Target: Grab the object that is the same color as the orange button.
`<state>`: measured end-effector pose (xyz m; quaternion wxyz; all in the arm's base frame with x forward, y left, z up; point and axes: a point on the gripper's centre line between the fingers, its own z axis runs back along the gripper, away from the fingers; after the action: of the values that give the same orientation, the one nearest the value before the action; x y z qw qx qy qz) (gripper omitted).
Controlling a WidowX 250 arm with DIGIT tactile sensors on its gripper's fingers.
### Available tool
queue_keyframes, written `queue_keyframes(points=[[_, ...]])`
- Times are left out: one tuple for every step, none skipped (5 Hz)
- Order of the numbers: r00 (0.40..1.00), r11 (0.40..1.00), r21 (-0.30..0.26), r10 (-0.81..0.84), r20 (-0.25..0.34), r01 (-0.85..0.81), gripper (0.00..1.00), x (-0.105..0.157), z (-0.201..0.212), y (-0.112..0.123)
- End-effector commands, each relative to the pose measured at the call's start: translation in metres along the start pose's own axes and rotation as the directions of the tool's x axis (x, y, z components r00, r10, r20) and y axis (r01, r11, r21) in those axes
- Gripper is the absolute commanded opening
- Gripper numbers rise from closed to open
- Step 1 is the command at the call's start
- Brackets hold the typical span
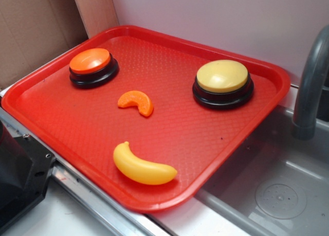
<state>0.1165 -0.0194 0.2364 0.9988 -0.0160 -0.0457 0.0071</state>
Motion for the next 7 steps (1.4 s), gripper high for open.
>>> queue_keyframes(points=[[1.000, 1.000, 0.000, 0.000, 0.000, 0.000, 1.00, 0.000, 0.000, 0.000], [0.964, 0.947, 0.190, -0.266, 0.013, 0.259, 1.00, 0.047, -0.031, -0.002], [0.861, 0.820, 0.271, -0.504, -0.074, 0.504, 1.00, 0.064, -0.055, 0.013], [0.707, 0.670, 0.256, -0.701, -0.087, 0.696, 1.00, 0.070, -0.082, 0.010], [0.507, 0.479, 0.206, -0.854, -0.116, 0.853, 1.00, 0.081, -0.115, 0.004], [0.277, 0.257, 0.168, -0.954, -0.113, 0.952, 1.00, 0.095, -0.140, 0.001], [0.177, 0.165, 0.134, -0.981, -0.080, 0.977, 1.00, 0.113, -0.157, -0.007]])
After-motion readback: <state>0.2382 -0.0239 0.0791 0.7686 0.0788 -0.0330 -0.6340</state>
